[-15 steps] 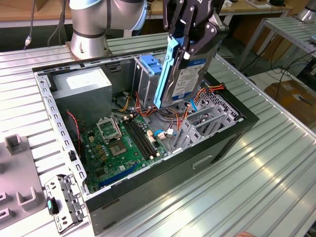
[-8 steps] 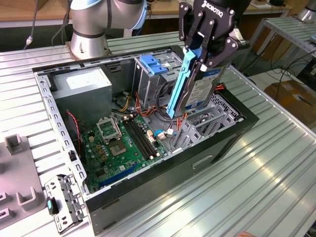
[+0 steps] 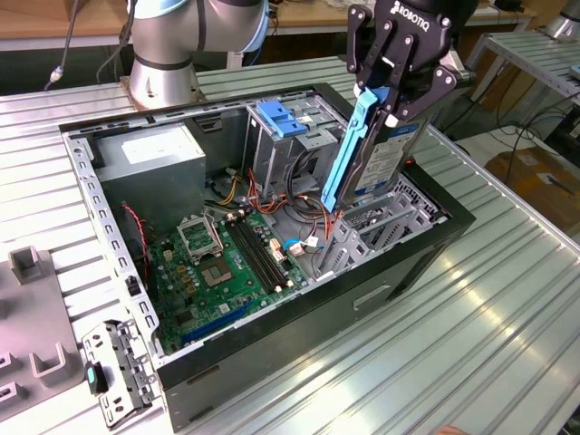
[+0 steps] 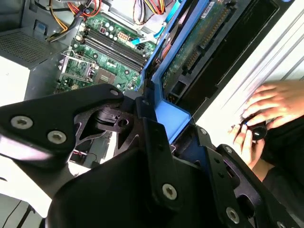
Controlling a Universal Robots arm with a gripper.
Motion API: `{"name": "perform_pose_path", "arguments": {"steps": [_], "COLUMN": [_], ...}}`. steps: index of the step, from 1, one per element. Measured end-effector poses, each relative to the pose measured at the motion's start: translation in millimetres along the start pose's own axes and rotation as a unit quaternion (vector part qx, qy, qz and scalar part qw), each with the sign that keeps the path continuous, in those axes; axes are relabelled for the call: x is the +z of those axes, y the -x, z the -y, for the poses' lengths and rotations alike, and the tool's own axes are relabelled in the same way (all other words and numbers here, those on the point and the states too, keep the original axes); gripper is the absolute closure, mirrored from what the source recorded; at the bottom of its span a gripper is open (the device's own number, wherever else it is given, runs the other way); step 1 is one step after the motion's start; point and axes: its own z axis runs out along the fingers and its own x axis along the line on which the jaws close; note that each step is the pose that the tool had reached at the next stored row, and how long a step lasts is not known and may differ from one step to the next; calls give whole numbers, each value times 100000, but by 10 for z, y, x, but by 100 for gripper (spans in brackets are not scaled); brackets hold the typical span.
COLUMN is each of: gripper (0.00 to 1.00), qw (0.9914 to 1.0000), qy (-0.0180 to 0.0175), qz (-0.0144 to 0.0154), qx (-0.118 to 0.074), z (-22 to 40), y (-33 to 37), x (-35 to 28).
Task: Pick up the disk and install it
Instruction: 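Insert the disk into the insertion slot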
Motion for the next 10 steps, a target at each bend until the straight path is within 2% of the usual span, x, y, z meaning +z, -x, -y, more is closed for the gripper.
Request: {"name": "perform_pose_path", "arguments": {"steps": [10], "gripper": [63], "qw": [100000], "qy": [0], "qz": [-1], "qx": [-10], "z": [14], "y": [0], "x": [0]}}
